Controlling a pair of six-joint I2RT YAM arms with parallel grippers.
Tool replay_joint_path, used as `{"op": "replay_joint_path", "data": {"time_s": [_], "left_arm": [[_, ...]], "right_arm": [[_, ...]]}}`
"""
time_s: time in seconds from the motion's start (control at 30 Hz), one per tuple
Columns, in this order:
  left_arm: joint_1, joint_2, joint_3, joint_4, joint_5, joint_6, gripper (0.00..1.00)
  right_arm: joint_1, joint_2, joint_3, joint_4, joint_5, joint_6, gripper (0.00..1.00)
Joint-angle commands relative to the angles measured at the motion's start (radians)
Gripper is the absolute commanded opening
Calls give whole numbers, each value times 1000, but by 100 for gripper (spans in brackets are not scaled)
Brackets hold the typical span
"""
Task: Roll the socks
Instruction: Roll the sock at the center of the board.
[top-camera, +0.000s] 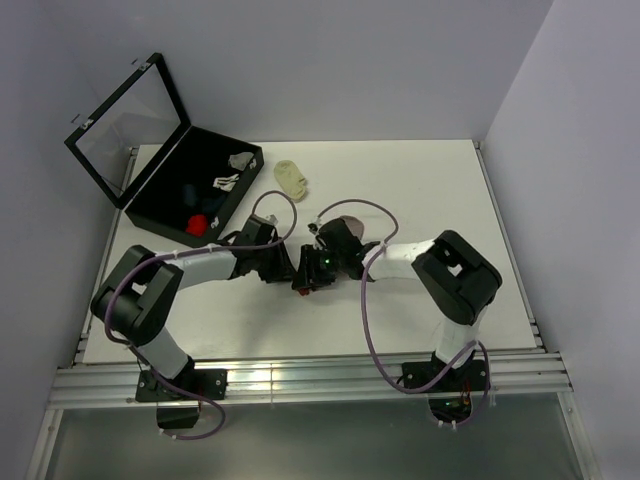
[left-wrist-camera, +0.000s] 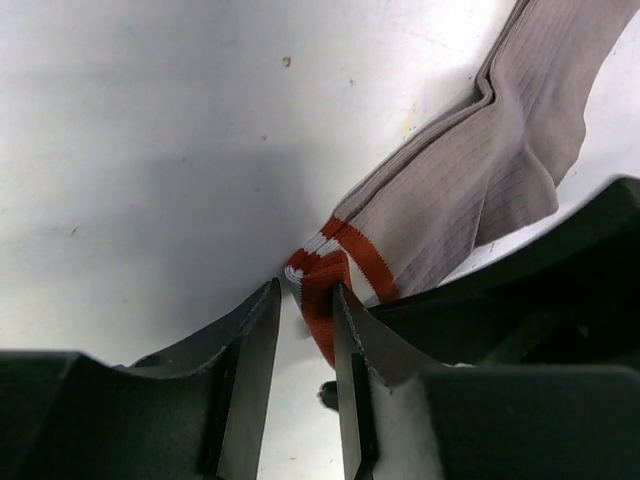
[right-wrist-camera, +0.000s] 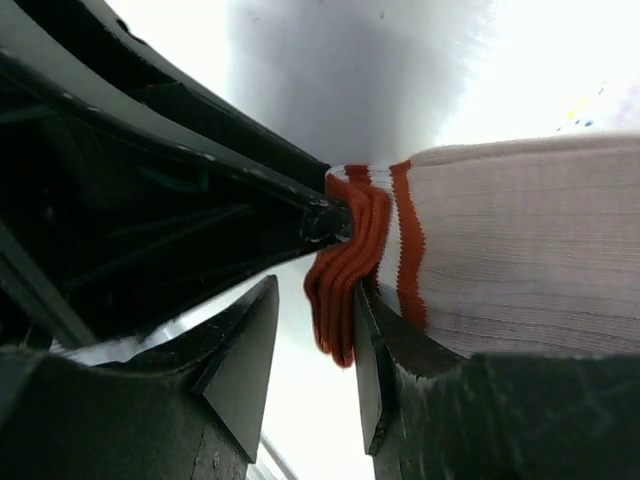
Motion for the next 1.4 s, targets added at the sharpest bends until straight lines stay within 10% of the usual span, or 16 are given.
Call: {"op": "replay_joint_path", "data": {"time_s": [0.0, 0.2, 0.37, 0.73, 1.37], "left_arm": [[-17, 78, -22, -149, -108, 20, 35], [-22, 98, 5, -167, -103, 12, 34], [-22, 73, 7, -170, -105, 9, 35], [-8, -129, -77, -129, -90, -25, 65], [-8, -125, -125, -43, 33, -51, 54]], "right_arm": [[72, -53, 86, -232, 258, -134, 43], [164, -30, 154, -366, 529, -177, 35], [166, -40, 111, -309, 467, -165, 0], [3, -44, -88, 172, -150, 59, 0], [-133, 140, -240, 558, -303, 322, 0]]}}
